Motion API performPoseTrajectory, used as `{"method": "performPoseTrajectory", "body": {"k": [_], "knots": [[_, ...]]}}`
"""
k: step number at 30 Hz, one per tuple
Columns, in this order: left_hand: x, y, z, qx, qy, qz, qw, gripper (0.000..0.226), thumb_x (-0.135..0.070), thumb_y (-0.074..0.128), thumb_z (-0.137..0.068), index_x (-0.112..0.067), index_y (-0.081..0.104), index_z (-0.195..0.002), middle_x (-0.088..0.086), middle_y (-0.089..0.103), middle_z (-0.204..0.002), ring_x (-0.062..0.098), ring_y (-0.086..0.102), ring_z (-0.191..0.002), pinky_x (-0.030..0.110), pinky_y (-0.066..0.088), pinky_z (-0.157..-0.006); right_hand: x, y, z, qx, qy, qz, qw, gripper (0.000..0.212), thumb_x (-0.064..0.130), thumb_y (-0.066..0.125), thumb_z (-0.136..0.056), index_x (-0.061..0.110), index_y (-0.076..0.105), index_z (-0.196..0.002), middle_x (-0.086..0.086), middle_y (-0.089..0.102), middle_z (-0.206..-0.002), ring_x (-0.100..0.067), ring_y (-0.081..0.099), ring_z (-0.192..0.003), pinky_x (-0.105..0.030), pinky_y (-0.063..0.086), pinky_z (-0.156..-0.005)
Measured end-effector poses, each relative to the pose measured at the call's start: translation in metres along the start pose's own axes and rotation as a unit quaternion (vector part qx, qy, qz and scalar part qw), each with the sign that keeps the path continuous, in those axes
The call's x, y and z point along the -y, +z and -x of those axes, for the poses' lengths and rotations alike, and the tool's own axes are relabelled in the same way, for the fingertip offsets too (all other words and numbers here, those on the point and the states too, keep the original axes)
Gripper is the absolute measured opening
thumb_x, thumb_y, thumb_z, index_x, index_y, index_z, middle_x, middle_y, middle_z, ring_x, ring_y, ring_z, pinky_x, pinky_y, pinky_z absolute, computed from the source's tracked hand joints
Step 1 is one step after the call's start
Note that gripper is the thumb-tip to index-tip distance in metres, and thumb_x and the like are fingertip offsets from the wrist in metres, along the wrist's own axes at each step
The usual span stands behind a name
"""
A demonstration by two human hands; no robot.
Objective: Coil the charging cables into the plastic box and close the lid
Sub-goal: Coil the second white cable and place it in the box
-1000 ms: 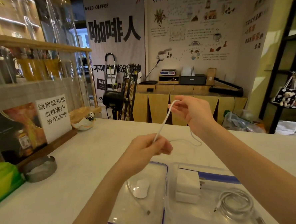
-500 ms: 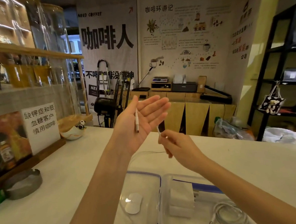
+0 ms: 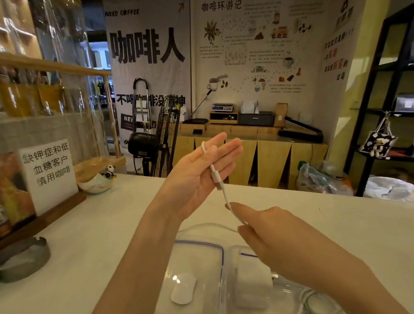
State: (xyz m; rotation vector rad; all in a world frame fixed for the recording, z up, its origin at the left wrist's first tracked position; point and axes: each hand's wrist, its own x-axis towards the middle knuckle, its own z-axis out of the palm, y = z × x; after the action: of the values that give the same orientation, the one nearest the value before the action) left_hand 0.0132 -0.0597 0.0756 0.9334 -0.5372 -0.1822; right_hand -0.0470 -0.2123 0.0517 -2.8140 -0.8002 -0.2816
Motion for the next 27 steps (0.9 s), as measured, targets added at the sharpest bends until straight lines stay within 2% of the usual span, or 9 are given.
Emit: {"method": "performPoseTrajectory", "body": {"k": [5,8,12,14,16,18,21,23,27], "knots": [[0.010,0.007,-0.003,-0.023,0.042,-0.052,0.998,0.031,-0.014,0.042,-0.088,-0.015,0.051,-0.118,0.000,0.068,-0.108,0.014,0.062,-0.108,0.023,0.049,-0.092,0.012,0.008,-0.002,0.016,-0.003,0.053,0.998,0.044,0.017,0.036,-0.095,0.025,0.019,-0.135,-0.005,0.051,-0.082,-0.023,0.050,-0.073,-0.031,0.038,-0.057],[0.013,0.006,0.000,-0.006,0.036,-0.144,0.989,0.030,-0.008,0.043,-0.087,-0.015,0.056,-0.113,0.001,0.066,-0.112,0.014,0.061,-0.110,0.022,0.046,-0.095,0.013,0.005,-0.002,0.018,-0.009,0.045,0.999,0.033,0.017,0.038,-0.094,0.021,0.034,-0.127,-0.005,0.060,-0.094,-0.025,0.056,-0.081,-0.034,0.044,-0.064],[0.012,0.003,0.006,0.018,0.006,-0.335,0.942,0.026,-0.004,0.042,-0.091,-0.010,0.063,-0.103,-0.001,0.072,-0.092,0.008,0.068,-0.081,0.019,0.053,-0.077,0.007,-0.017,0.004,-0.046,-0.026,0.036,0.998,0.025,0.024,0.038,-0.093,0.024,0.053,-0.113,0.003,0.063,-0.102,-0.015,0.058,-0.089,-0.030,0.050,-0.078],[0.014,0.005,0.008,0.026,-0.021,-0.396,0.917,0.024,-0.008,0.042,-0.092,-0.012,0.065,-0.098,-0.010,0.071,-0.077,0.006,0.060,-0.068,0.018,0.050,-0.067,0.002,-0.026,0.006,-0.099,-0.068,0.020,0.993,0.025,0.027,0.038,-0.093,0.026,0.058,-0.107,0.012,0.061,-0.092,0.000,0.054,-0.076,-0.016,0.046,-0.069],[0.015,0.008,0.009,0.041,-0.051,-0.428,0.902,0.023,-0.017,0.043,-0.092,-0.015,0.065,-0.090,-0.012,0.065,-0.066,0.008,0.055,-0.064,0.020,0.048,-0.063,-0.005,-0.034,0.004,-0.138,-0.115,0.037,0.983,0.029,0.032,0.040,-0.088,0.025,0.067,-0.095,0.014,0.058,-0.075,0.011,0.038,-0.057,-0.005,0.031,-0.055],[0.017,0.014,0.010,0.091,-0.089,-0.395,0.910,0.029,-0.027,0.041,-0.091,-0.014,0.063,-0.077,-0.010,0.057,-0.057,0.008,0.047,-0.053,0.020,0.041,-0.055,-0.016,-0.040,0.004,-0.201,-0.143,0.039,0.968,0.033,0.035,0.042,-0.082,0.021,0.071,-0.085,0.009,0.062,-0.065,0.006,0.038,-0.053,-0.004,0.029,-0.053],[0.020,0.022,0.014,0.122,-0.147,-0.285,0.939,0.043,-0.033,0.036,-0.091,-0.022,0.064,-0.060,-0.006,0.052,-0.050,0.009,0.040,-0.046,0.022,0.035,-0.051,-0.027,-0.037,0.002,-0.257,-0.174,0.015,0.951,0.028,0.031,0.049,-0.082,0.016,0.072,-0.089,0.000,0.067,-0.071,-0.010,0.054,-0.062,-0.022,0.048,-0.051],[0.024,0.023,0.013,0.162,-0.176,-0.212,0.948,0.055,-0.045,0.024,-0.092,-0.017,0.065,-0.068,-0.005,0.052,-0.048,0.009,0.039,-0.045,0.024,0.033,-0.051,-0.031,-0.035,-0.001,-0.298,-0.174,0.002,0.938,0.026,0.030,0.052,-0.081,0.016,0.071,-0.092,-0.002,0.067,-0.074,-0.015,0.058,-0.067,-0.029,0.051,-0.054],[0.023,0.022,0.012,0.273,-0.209,-0.075,0.936,0.071,-0.053,0.014,-0.086,-0.002,0.063,-0.087,-0.003,0.052,-0.049,0.009,0.034,-0.042,0.019,0.036,-0.048,-0.035,-0.034,-0.004,-0.284,-0.130,-0.145,0.939,0.023,0.037,0.054,-0.081,0.024,0.066,-0.096,0.016,0.063,-0.079,-0.004,0.060,-0.073,-0.012,0.048,-0.063]]}}
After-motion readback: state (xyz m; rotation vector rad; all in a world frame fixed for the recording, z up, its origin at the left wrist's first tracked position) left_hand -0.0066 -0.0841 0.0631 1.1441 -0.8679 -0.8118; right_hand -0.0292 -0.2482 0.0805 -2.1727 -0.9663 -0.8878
